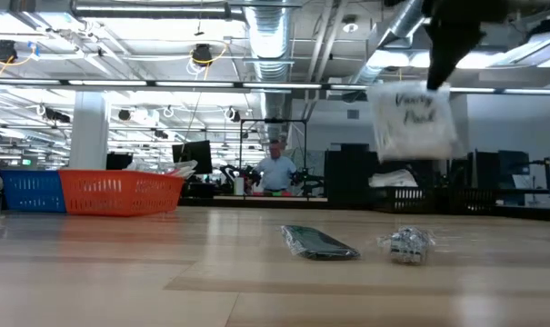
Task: Pick & Place Travel size toiletries
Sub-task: Put the cotton pack into the left black bin
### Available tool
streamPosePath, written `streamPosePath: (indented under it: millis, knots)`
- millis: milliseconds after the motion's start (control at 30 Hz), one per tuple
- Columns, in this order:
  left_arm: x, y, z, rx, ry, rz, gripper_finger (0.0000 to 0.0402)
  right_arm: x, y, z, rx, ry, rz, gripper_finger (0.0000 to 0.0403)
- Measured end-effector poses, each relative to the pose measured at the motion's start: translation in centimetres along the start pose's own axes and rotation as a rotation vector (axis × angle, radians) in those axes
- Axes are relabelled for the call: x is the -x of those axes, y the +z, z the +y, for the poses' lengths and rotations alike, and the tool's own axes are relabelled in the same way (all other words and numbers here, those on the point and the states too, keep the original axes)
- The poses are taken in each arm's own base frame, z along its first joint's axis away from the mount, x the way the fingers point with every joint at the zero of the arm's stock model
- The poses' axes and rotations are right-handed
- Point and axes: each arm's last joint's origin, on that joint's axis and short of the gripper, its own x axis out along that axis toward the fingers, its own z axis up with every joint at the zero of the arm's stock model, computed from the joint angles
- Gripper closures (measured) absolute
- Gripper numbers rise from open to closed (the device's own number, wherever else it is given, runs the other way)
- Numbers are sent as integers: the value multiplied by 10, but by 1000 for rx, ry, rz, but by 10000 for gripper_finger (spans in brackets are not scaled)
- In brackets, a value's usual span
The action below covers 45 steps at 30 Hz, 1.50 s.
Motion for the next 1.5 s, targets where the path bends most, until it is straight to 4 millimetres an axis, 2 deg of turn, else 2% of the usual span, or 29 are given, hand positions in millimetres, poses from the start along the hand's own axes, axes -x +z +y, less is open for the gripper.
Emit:
streamPosePath:
  millis: [100, 200, 400, 533, 800, 1000, 1133, 1333, 1500]
  knots:
    - [0, 0, 0, 0, 0, 0, 309, 11, -8, -45, -112, 42, -36, 402]
    - [0, 0, 0, 0, 0, 0, 309, 11, -17, -88, -202, 59, -54, 402]
    - [0, 0, 0, 0, 0, 0, 309, -12, -31, -152, -203, 31, 12, 403]
    - [0, 0, 0, 0, 0, -3, 309, -31, -24, -180, -230, 1, 20, 403]
    - [0, 0, 0, 0, 0, -3, 309, -78, 7, -216, -133, -28, 11, 403]
    - [0, 0, 0, 0, 0, -1, 309, -123, 7, -235, -141, -1, 203, 403]
    - [0, 0, 0, 0, 0, 0, 309, -144, 8, -245, -139, -3, 248, 403]
    - [0, 0, 0, 0, 0, 1, 309, -161, 11, -255, -170, 65, 223, 403]
    - [0, 0, -1, 1, -5, 1, 309, -162, 10, -256, -161, 80, 221, 403]
